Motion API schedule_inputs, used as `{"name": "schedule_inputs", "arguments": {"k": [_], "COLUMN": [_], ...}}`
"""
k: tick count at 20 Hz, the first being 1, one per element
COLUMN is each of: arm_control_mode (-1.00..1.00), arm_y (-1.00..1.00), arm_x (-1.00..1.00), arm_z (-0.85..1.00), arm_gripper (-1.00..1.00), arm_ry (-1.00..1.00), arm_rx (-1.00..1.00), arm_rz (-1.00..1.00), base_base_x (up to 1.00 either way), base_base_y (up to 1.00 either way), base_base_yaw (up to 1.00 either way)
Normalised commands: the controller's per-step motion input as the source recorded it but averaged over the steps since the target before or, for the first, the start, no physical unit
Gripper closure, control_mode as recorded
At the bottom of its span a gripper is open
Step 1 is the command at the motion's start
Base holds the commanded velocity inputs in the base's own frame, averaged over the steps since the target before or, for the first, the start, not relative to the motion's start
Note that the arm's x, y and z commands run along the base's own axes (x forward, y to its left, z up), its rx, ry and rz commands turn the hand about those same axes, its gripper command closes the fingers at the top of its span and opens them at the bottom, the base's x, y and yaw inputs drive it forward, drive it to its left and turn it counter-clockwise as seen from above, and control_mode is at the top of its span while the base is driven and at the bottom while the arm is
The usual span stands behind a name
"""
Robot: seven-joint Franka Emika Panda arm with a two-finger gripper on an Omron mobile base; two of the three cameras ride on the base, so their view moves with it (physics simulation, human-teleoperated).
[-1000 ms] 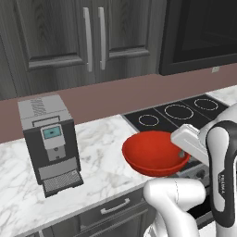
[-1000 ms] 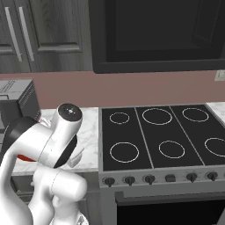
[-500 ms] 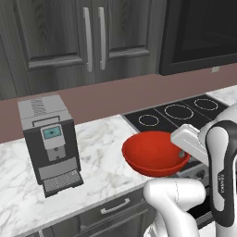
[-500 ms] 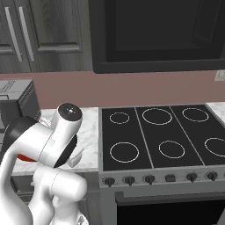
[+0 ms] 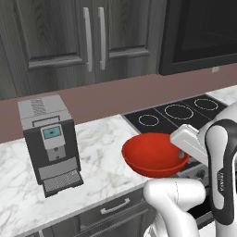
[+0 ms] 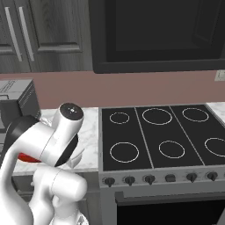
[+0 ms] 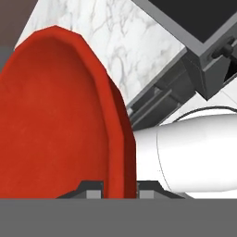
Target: Pick the cup and bowl from the counter and place them on the counter next to the sink.
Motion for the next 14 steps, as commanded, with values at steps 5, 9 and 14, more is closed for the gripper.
{"name": "schedule_inputs", "arguments": {"k": [5,9,14], "arm_control_mode": [1.0,1.0,1.0], "arm_y": [0.0,0.0,0.0], "arm_x": [0.0,0.0,0.0], "arm_z": [0.0,0.0,0.0], "arm_gripper": [1.0,1.0,1.0], "arm_ry": [0.0,0.0,0.0], "arm_rx": [0.0,0.0,0.0], "arm_rz": [0.0,0.0,0.0], "base_base_x": [-0.46,-0.71,-0.19], "base_base_y": [0.0,0.0,-0.1], "base_base_yaw": [0.0,-0.01,0.17]}}
